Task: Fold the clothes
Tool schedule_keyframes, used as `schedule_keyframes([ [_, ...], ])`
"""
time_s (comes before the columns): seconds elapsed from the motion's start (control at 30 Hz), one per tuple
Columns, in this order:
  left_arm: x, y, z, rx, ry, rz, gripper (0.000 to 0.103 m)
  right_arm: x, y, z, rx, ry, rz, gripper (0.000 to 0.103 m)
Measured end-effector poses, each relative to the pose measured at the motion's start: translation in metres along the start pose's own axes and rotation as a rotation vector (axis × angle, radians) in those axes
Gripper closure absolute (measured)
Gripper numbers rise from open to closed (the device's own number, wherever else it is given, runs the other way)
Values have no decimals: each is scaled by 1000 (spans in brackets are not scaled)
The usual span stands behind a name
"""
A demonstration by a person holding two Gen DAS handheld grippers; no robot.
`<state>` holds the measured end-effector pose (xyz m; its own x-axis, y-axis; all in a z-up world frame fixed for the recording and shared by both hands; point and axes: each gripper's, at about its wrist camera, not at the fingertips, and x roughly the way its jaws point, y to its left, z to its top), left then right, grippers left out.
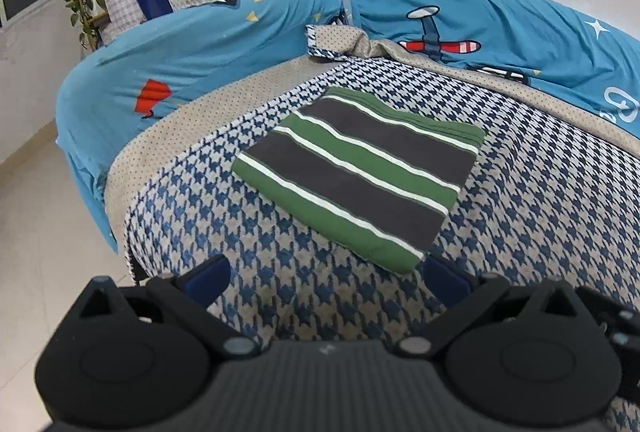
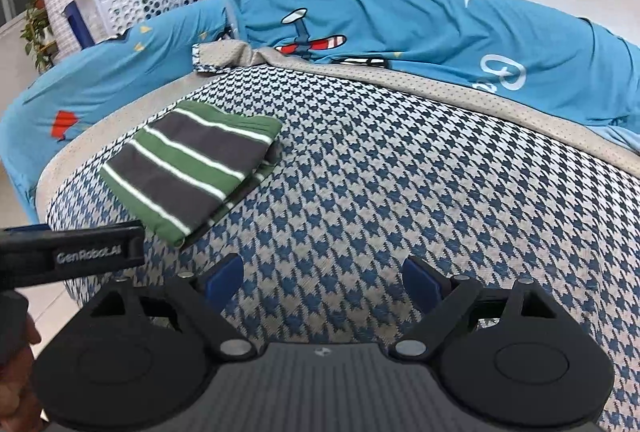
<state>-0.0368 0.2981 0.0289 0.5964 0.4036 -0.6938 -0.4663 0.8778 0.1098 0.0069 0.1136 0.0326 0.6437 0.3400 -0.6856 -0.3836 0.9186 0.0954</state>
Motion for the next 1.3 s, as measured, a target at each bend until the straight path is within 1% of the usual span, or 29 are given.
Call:
schedule_keyframes([
  [0.17,1,1,1,-11,11,3,0,3,-2,3,11,3,7,16],
  [0.57,1,4,-1,-25,18,1,0,2,4,4,-13,-2,37,16],
  [1.3,5,19,-2,-54,32,39,0,6,13,3,-28,-5,94,16],
])
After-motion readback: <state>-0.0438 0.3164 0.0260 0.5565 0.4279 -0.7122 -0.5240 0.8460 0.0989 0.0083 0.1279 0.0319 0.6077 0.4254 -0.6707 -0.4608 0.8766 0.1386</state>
